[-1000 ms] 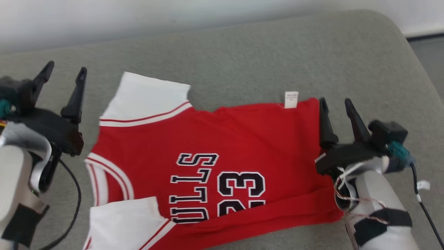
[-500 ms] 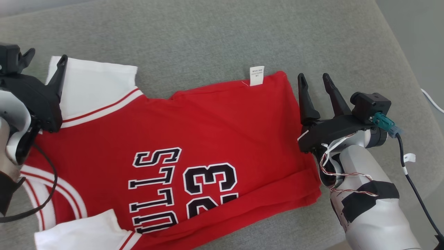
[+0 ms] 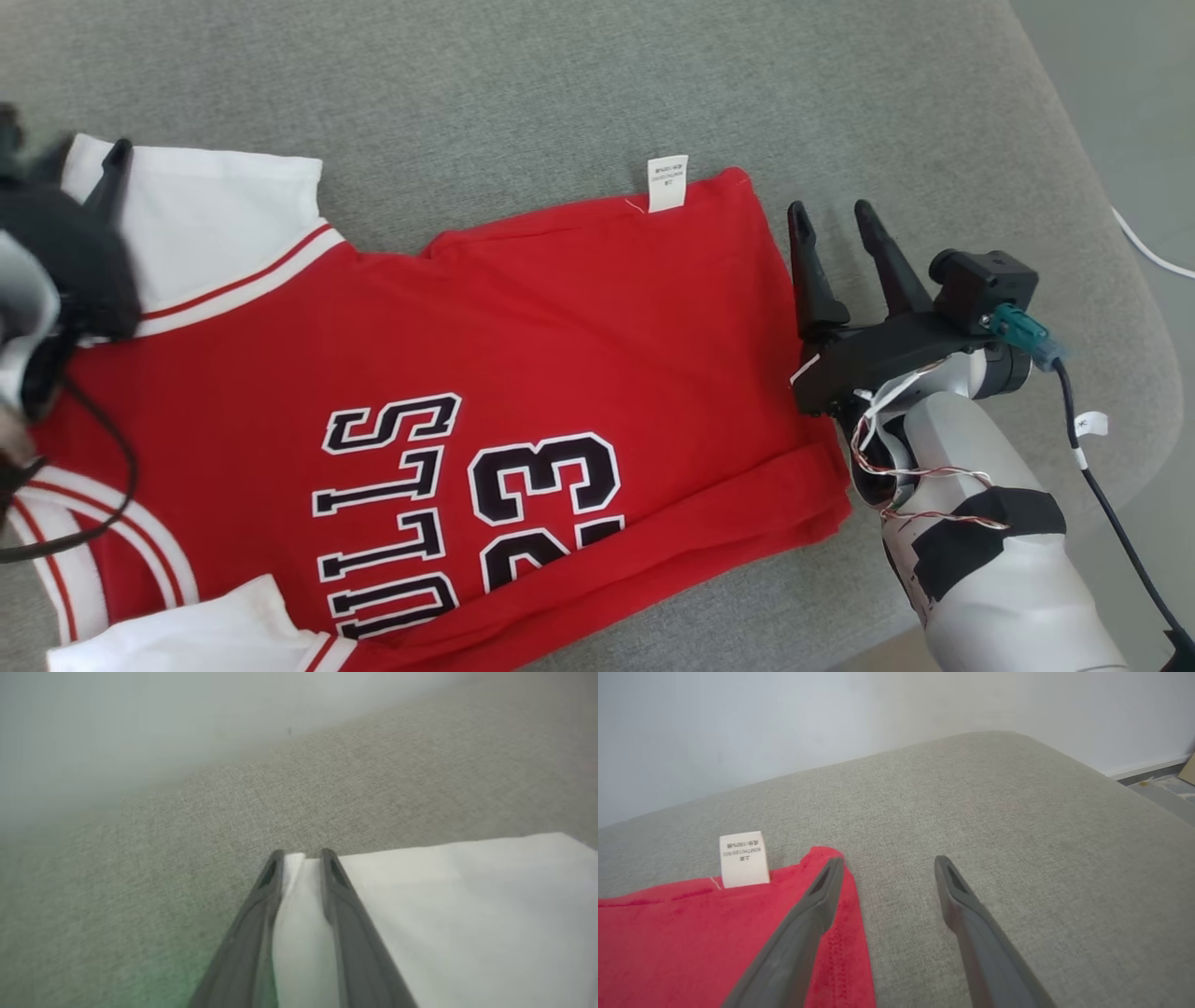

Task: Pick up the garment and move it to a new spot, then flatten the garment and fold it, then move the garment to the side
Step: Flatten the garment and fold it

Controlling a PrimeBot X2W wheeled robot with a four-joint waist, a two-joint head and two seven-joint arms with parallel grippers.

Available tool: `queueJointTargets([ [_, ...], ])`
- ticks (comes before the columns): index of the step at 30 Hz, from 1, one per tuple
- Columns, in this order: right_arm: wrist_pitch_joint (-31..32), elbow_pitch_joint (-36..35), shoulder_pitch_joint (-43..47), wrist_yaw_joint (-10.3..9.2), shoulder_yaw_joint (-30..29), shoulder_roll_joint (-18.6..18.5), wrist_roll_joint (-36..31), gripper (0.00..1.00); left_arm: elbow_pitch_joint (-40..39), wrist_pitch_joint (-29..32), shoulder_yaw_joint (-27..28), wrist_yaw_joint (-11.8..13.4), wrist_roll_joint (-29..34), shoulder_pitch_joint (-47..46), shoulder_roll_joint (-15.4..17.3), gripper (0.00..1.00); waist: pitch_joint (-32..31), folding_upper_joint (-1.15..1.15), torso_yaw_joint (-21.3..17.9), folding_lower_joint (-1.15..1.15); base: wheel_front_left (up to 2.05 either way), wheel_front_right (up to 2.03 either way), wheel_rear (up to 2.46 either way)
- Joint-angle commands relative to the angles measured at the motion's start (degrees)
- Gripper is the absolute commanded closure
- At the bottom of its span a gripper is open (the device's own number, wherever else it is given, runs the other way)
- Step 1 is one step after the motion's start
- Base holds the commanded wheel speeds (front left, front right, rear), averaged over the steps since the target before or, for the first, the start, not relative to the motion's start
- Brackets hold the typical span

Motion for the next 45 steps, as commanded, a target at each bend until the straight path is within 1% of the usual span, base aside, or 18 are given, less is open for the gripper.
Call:
queueJointTargets([
  [1, -0.1, 0.9, -0.7, 0.05, 0.0, 0.1, -0.5, 0.0, -0.1, 0.0, -1.2, 0.1, -1.1, 0.1, -1.1, 1.0, -0.6, -0.01, 1.1, 0.0, 0.0, 0.0, 0.0],
  [4, -0.1, 3.2, -2.2, 0.05, 0.6, 0.1, -0.7, 0.0, -0.6, -1.8, -2.6, 0.1, -2.6, -0.9, -1.0, 1.0, -1.4, -0.01, 2.5, 0.0, 0.0, 0.0, 0.0],
  [9, 0.3, 9.7, -5.8, 0.05, 0.1, 0.1, -2.3, 0.0, -2.3, -5.8, -4.4, 0.1, -4.2, -2.0, -1.3, 1.0, -2.6, -0.01, 5.6, 0.0, 0.0, 0.0, 0.0],
  [13, 1.1, 15.0, -9.3, 0.05, -1.1, -0.1, -4.3, 0.0, -4.4, -8.8, -5.8, 0.1, -5.4, -2.1, -1.4, 1.0, -2.9, -0.01, 8.0, 0.0, 0.0, 0.0, 0.0],
  [17, 3.0, 20.2, -12.1, 0.05, -2.5, -0.4, -5.9, 0.0, -6.6, -10.2, -7.8, 0.1, -6.1, -2.6, -1.7, 1.0, -2.6, -0.01, 10.1, 0.0, 0.0, 0.0, 0.0],
  [18, 3.6, 21.5, -12.7, 0.05, -2.9, -0.6, -6.1, 0.28, -6.9, -10.5, -8.3, 0.1, -6.1, -2.7, -1.9, 1.0, -2.5, -0.01, 10.6, 0.0, 0.0, 0.0, 0.0],
  [19, 3.9, 22.7, -13.5, 0.05, -3.5, -0.7, -6.5, 0.65, -7.3, -10.8, -8.8, 0.1, -6.1, -3.0, -2.1, 1.0, -2.3, -0.01, 11.0, 0.0, 0.0, 0.0, 0.0],
  [20, 4.5, 24.1, -14.1, 0.05, -3.9, -1.0, -7.1, 0.88, -7.5, -11.0, -9.2, 0.1, -6.3, -3.3, -2.4, 1.0, -2.2, -0.01, 11.4, 0.0, 0.0, 0.0, 0.0],
  [21, 5.2, 25.7, -14.4, 0.05, -4.4, -1.4, -7.8, 1.0, -7.7, -11.3, -9.5, 0.1, -6.6, -3.3, -2.6, 1.0, -2.2, -0.01, 11.7, 0.0, 0.0, 0.0, 0.0],
  [24, 4.2, 27.6, -16.3, 0.05, -5.8, -1.4, -9.9, 1.0, -7.8, -12.3, -10.4, 0.1, -7.6, -3.8, -2.8, 1.0, -2.0, -0.01, 12.2, 0.0, 0.0, 0.0, 0.0],
  [29, 1.9, 27.6, -19.9, 0.05, -7.4, -1.1, -11.5, 1.0, -6.5, -14.3, -10.3, 0.1, -8.5, -5.5, -2.0, 1.0, -2.7, -0.01, 12.4, 0.0, 0.0, 0.0, 0.0],
  [33, 0.6, 27.5, -22.0, 0.05, -8.8, -0.7, -13.1, 1.0, -5.0, -16.7, -9.9, 0.1, -9.1, -6.8, -2.2, 1.0, -3.9, -0.01, 13.0, 0.0, 0.0, 0.0, 0.0],
  [35, 0.2, 27.8, -22.6, 0.05, -9.8, -0.7, -14.4, 1.0, -4.1, -17.9, -10.4, 0.1, -9.2, -6.9, -2.9, 1.0, -4.6, -0.01, 13.8, 0.0, 0.0, 0.0, 0.0],
  [40, 0.0, 28.8, -19.9, 0.05, -11.0, -0.7, -15.2, 1.0, -4.2, -19.5, -12.1, 0.1, -9.5, -4.0, -4.0, 1.0, -5.9, -0.01, 14.9, 0.0, 0.0, 0.0, 0.0],
  [45, -0.1, 28.1, -16.5, 0.05, -11.9, -0.7, -14.0, 1.0, -7.2, -20.7, -11.5, 0.1, -9.6, 0.6, -4.4, 1.0, -7.7, -0.01, 15.7, 0.0, 0.0, 0.0, 0.0],
])
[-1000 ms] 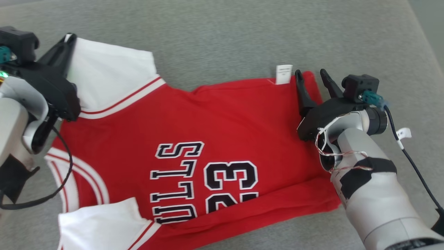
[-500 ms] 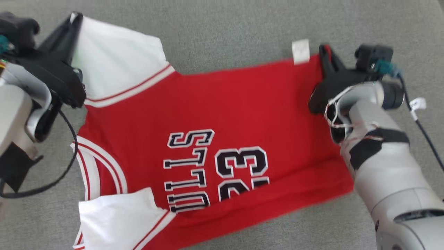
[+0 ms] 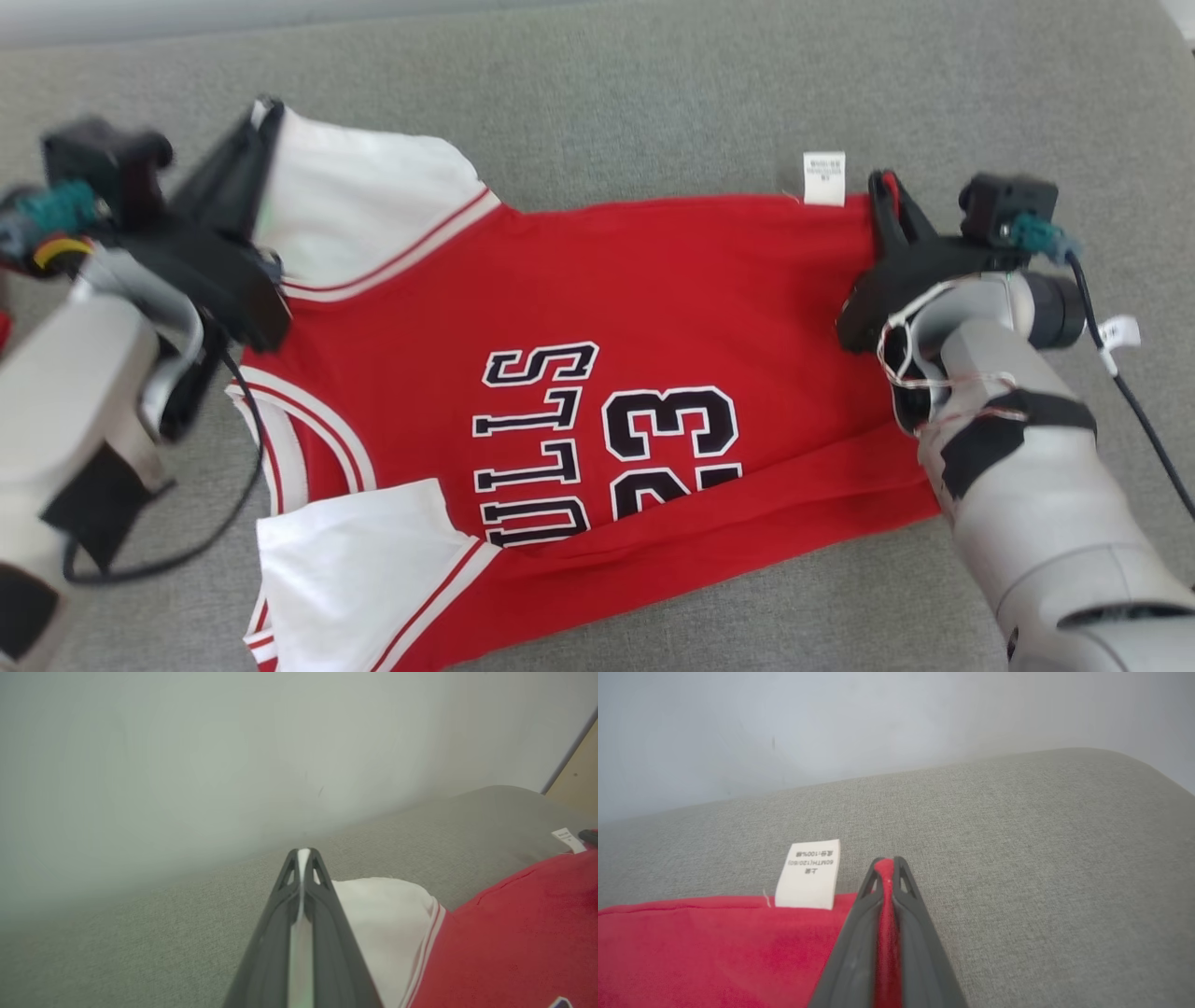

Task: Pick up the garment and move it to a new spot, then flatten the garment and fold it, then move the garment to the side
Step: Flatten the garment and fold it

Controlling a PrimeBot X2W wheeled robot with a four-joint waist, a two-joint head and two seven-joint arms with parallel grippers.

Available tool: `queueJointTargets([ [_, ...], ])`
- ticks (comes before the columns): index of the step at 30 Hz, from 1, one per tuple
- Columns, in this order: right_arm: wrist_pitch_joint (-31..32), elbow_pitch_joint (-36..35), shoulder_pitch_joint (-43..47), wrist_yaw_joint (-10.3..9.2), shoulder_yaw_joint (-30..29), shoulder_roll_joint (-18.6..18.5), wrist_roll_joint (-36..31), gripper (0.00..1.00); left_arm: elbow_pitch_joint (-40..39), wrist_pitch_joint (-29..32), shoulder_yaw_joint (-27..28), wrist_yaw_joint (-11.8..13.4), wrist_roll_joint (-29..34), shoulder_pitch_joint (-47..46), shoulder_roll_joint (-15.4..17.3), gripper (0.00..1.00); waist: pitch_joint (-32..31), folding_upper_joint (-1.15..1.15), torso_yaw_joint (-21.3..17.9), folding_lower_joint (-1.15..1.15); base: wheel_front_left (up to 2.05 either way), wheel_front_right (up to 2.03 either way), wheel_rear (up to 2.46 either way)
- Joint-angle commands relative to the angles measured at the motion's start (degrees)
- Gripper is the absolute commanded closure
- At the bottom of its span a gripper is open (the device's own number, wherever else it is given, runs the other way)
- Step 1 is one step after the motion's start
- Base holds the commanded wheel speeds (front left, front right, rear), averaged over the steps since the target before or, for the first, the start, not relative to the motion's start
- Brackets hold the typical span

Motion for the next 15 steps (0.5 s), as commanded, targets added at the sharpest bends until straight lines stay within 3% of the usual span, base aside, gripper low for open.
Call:
queueJointTargets([
  [1, -0.1, -0.8, 1.5, 0.05, 0.0, 0.0, 0.5, 1.0, -0.8, -0.4, 0.4, 0.1, 0.4, 1.8, 0.0, 1.0, -1.2, 0.0, 0.7, 0.0, 0.0, 0.0, 0.0],
  [8, -0.1, -7.9, 9.9, 0.05, 1.4, -1.3, 3.6, 1.0, -13.6, -0.5, 7.8, 2.7, 4.4, 14.8, 0.3, 1.0, -5.1, 0.0, 2.7, 0.0, 0.0, 0.0, 0.0],
  [15, -0.1, -15.4, 19.4, 0.05, 4.1, -3.7, 9.1, 1.0, -25.9, -0.5, 15.1, 5.2, 8.5, 31.1, -1.9, 1.0, -8.3, 0.0, 5.4, 0.0, 0.0, 0.0, 0.0],
])
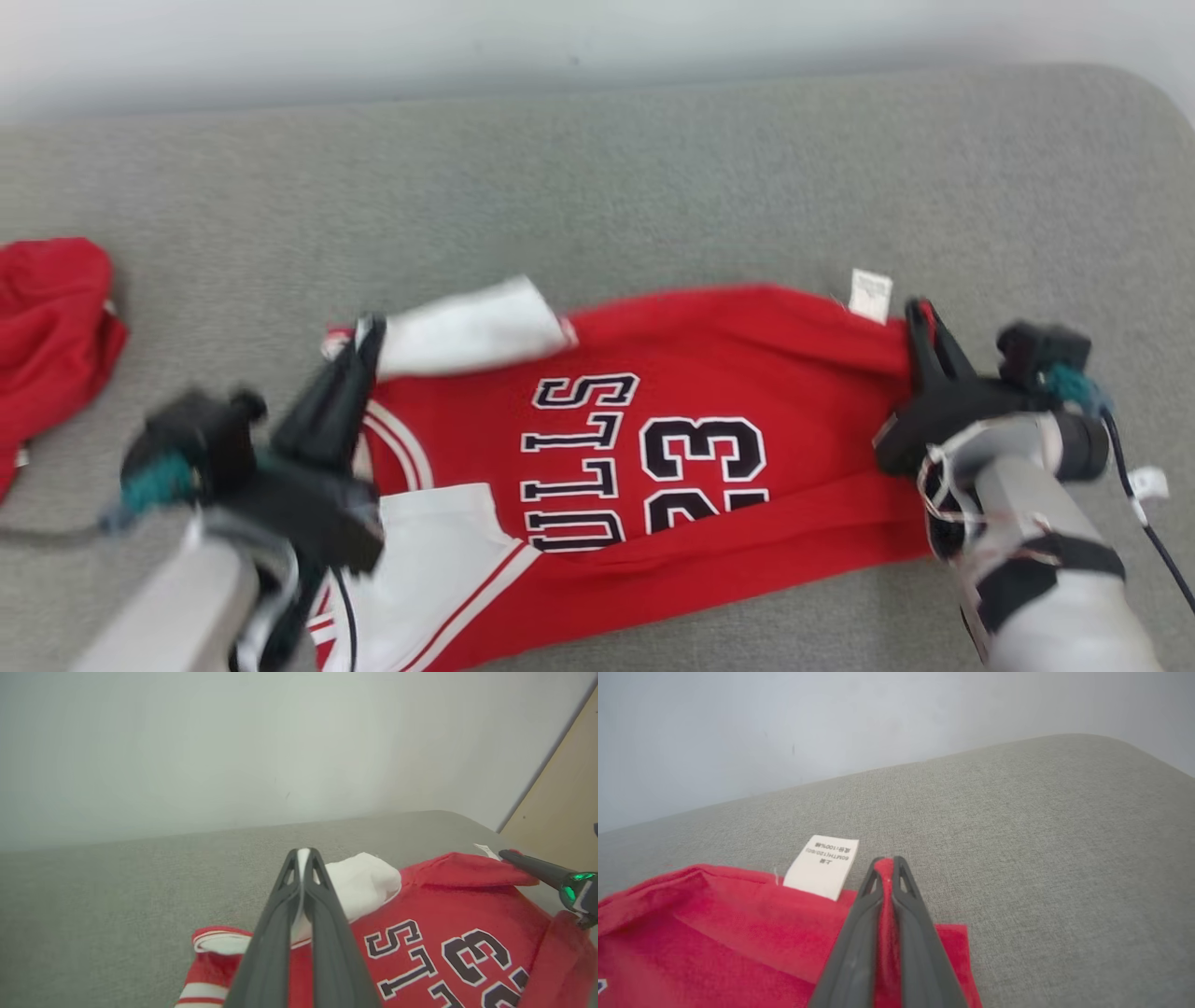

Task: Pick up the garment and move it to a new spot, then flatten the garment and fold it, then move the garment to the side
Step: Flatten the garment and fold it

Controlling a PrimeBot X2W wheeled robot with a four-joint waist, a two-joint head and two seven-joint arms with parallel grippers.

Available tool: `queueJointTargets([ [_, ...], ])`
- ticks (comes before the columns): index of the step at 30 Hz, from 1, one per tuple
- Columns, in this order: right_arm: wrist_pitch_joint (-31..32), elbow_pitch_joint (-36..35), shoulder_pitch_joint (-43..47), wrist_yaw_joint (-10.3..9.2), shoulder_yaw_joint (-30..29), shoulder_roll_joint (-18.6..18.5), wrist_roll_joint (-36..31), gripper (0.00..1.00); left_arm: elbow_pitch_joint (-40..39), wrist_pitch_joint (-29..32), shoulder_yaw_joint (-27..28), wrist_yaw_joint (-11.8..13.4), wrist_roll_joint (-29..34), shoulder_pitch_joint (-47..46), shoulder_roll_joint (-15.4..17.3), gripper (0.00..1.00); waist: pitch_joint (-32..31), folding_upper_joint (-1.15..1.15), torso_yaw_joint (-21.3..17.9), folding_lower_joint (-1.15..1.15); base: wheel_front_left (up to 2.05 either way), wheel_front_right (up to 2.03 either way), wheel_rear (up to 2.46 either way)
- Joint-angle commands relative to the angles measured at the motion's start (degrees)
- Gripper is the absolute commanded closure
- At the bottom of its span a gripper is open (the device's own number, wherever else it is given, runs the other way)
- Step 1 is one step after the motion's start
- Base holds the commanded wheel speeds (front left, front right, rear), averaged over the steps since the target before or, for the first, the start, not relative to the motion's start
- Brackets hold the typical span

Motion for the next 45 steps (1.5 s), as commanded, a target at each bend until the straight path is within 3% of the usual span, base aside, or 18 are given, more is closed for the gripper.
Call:
queueJointTargets([
  [1, -0.1, -1.8, 2.9, 0.05, 0.7, -1.2, 1.8, 1.0, -2.5, -0.2, 1.9, 0.8, 1.3, 5.2, -0.9, 1.0, -2.5, 0.0, 2.2, 0.01, 0.0, 0.0, 0.0],
  [9, -0.1, -5.9, 9.1, 0.05, 1.7, -4.0, 5.7, 1.0, -5.9, -0.2, 5.1, 0.8, 4.8, 17.2, -4.3, 1.0, -4.5, 0.0, 4.0, 0.01, 0.0, 0.0, 0.0],
  [23, -0.1, -7.1, 14.8, 0.05, 4.0, -6.0, 10.4, 1.0, 2.9, -0.2, 8.7, -2.0, 7.5, 22.9, -11.2, 1.0, -6.6, 0.0, 5.4, 0.01, 0.0, 0.0, 0.0],
  [24, -0.1, -7.2, 15.1, 0.05, 4.2, -6.0, 10.7, 0.77, 3.7, -0.2, 9.0, -2.1, 8.0, 23.1, -11.5, 1.0, -6.7, 0.0, 5.4, 0.01, 0.0, 0.0, 0.0],
  [25, -0.1, -7.4, 15.5, 0.05, 4.4, -6.0, 11.0, 0.39, 4.2, -0.2, 9.3, -2.0, 8.8, 23.1, -11.8, 0.6, -6.9, 0.0, 5.5, 0.01, 0.0, 0.0, 0.0],
  [26, -0.1, -7.9, 15.8, 0.05, 4.6, -6.0, 11.3, 0.01, 4.4, -0.2, 9.8, -2.1, 8.9, 23.2, -12.4, 0.13, -7.0, 0.0, 5.6, 0.01, 0.0, 0.0, 0.0],
  [27, -0.1, -8.6, 16.0, 0.05, 4.6, -6.0, 11.8, 0.0, 4.4, -0.2, 10.7, -2.1, 9.3, 23.3, -13.0, 0.0, -7.2, 0.0, 5.7, 0.01, 0.0, 0.0, 0.0],
  [36, -0.1, -17.6, 22.2, 0.05, 0.6, -7.1, 12.4, 0.0, -0.5, -0.2, 21.6, -1.9, 15.9, 27.4, -16.6, 0.0, -9.5, 0.0, 6.9, 0.01, 0.0, 0.0, 0.0],
  [45, 0.5, -12.2, 23.1, 0.05, -1.1, -8.5, 8.7, 0.0, -5.8, -0.2, 33.1, -2.3, 23.3, 31.9, -19.8, 0.0, -11.2, 0.0, 7.9, 0.01, 0.0, 0.0, 0.0],
])
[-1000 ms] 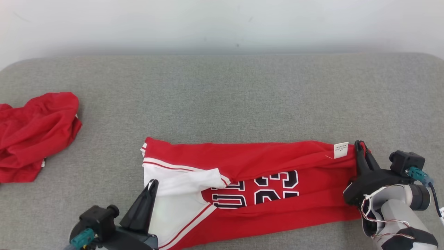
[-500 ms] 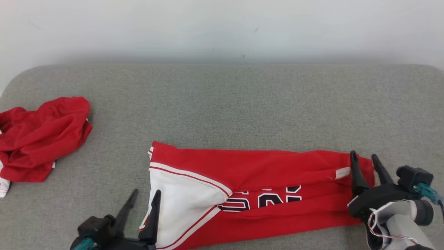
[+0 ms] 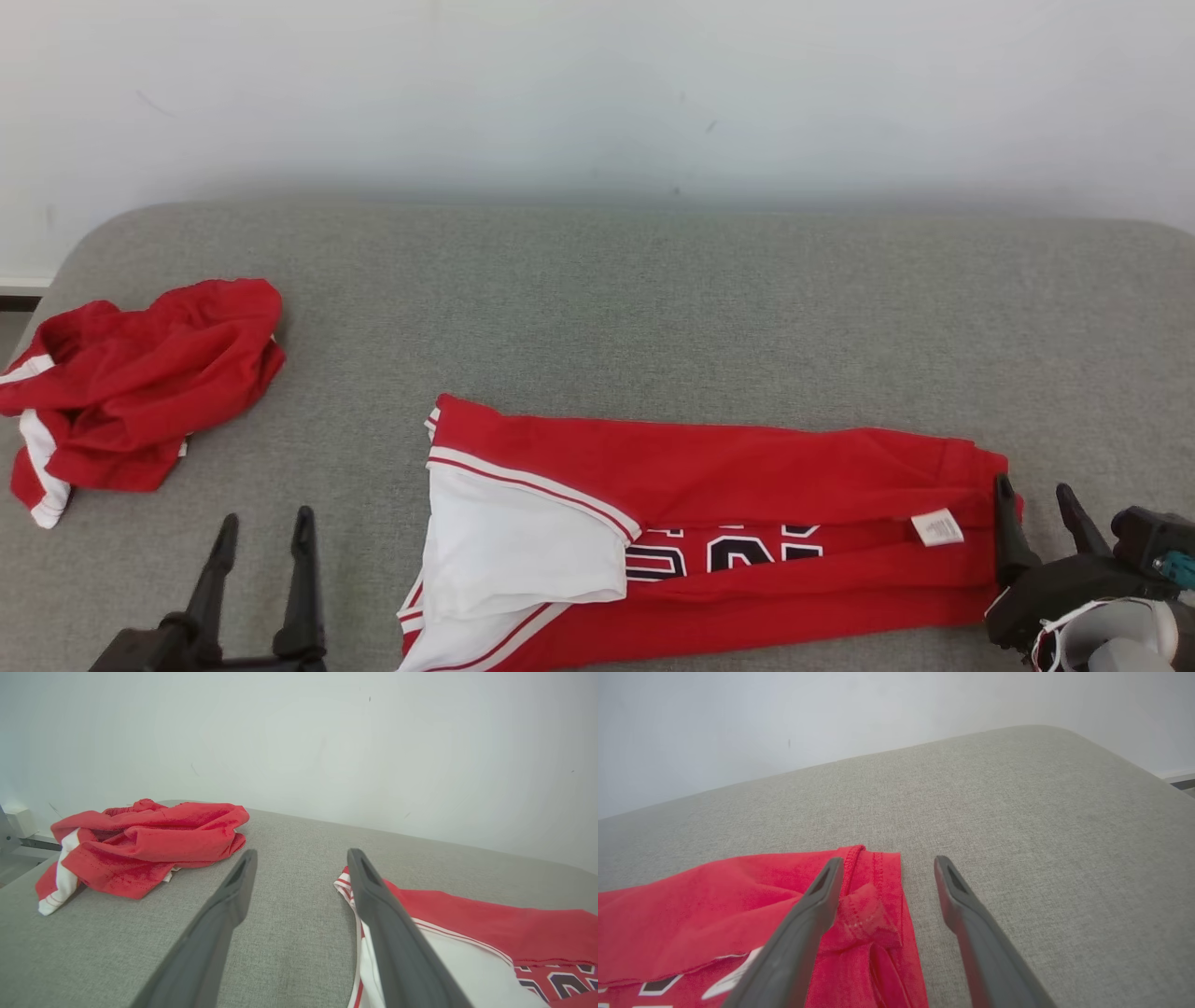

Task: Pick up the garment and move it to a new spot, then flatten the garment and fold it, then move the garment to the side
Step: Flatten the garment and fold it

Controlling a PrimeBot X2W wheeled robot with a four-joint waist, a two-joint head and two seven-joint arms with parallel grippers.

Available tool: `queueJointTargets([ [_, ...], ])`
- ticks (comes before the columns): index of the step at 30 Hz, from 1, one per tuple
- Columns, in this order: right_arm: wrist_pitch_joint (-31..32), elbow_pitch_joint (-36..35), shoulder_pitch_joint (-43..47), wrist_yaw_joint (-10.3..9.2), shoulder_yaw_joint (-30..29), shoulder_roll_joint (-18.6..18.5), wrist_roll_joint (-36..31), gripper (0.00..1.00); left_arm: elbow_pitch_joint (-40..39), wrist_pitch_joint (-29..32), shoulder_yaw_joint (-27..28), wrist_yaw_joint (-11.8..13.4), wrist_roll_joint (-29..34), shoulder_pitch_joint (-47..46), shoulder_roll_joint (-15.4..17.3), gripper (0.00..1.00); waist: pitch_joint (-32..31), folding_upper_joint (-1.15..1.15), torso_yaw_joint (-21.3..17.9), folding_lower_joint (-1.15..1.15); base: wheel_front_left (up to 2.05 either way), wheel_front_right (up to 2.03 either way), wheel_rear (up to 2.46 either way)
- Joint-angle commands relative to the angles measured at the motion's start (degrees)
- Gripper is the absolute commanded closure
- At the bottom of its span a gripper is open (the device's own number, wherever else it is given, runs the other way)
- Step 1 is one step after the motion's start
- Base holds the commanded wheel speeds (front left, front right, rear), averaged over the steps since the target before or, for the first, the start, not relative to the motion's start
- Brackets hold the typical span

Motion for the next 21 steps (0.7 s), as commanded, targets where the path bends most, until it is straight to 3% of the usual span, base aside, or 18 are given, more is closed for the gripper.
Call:
queueJointTargets([
  [1, 0.0, 1.4, -0.5, 0.05, -0.3, -0.2, -0.8, 0.0, -0.8, -0.2, 1.5, -0.2, 1.6, 1.4, -1.0, 0.0, -0.5, 0.01, 0.7, 0.0, 0.0, 0.0, 0.0],
  [16, 1.3, 15.6, -3.2, 0.05, 0.3, 1.3, -2.9, 0.0, -2.4, -0.2, 8.7, -1.8, 10.0, 6.9, -4.9, 0.0, -3.0, 0.01, 2.5, 0.0, 0.0, 0.0, 0.0],
  [21, 1.5, 19.4, -4.8, 0.05, 1.4, 2.1, -2.6, 0.0, -0.9, -0.2, 8.2, -2.2, 12.1, 7.7, -5.6, 0.0, -3.1, 0.01, 2.2, 0.0, 0.0, 0.0, 0.0],
])
